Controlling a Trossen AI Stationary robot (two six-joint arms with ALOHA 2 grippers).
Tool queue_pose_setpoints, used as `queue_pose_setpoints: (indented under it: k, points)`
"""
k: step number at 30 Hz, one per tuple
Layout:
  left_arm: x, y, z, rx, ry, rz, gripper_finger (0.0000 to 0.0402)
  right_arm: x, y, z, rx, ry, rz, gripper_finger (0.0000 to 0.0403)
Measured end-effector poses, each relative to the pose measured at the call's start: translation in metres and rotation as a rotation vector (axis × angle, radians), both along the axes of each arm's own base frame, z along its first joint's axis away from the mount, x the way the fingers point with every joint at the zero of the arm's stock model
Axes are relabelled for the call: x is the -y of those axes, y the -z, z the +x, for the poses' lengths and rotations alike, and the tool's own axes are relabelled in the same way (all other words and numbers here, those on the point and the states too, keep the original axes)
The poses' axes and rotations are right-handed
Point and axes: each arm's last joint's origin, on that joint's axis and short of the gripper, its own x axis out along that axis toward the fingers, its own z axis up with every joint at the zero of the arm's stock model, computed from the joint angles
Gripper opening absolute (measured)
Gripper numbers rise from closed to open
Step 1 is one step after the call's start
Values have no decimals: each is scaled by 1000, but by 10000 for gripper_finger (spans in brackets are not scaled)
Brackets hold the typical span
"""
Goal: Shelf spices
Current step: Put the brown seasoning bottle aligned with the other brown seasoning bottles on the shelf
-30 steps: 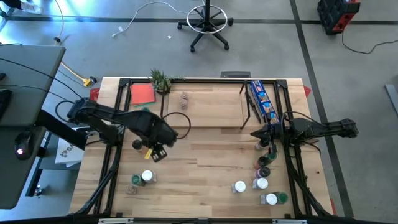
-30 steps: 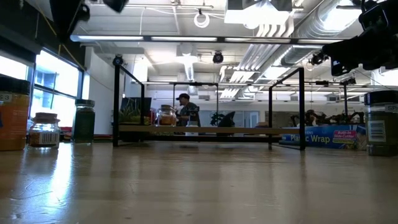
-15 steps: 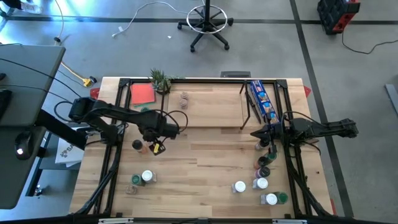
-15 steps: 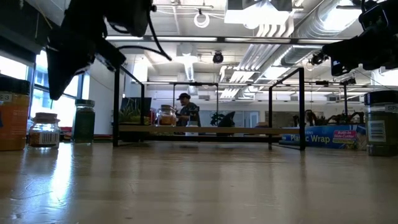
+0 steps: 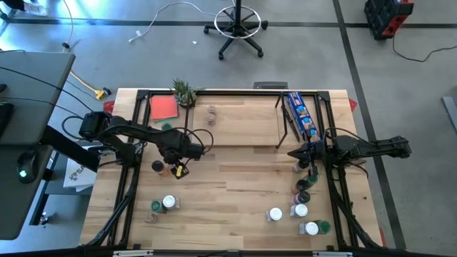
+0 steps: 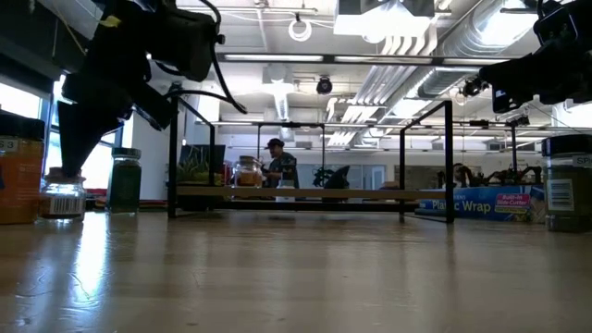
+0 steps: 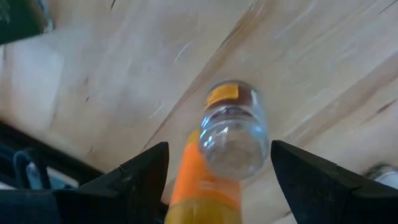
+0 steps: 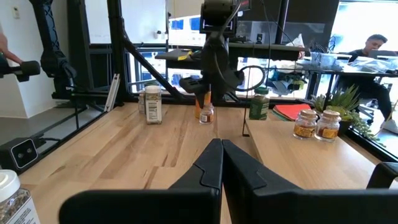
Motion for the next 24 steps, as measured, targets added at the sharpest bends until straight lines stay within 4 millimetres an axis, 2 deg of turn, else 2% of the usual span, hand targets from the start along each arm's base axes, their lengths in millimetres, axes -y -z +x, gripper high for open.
queue_pose_setpoints:
  k: [24]
  points:
    - [10, 2, 0, -13, 13, -33, 278, 0, 0, 0, 0, 0, 0, 0]
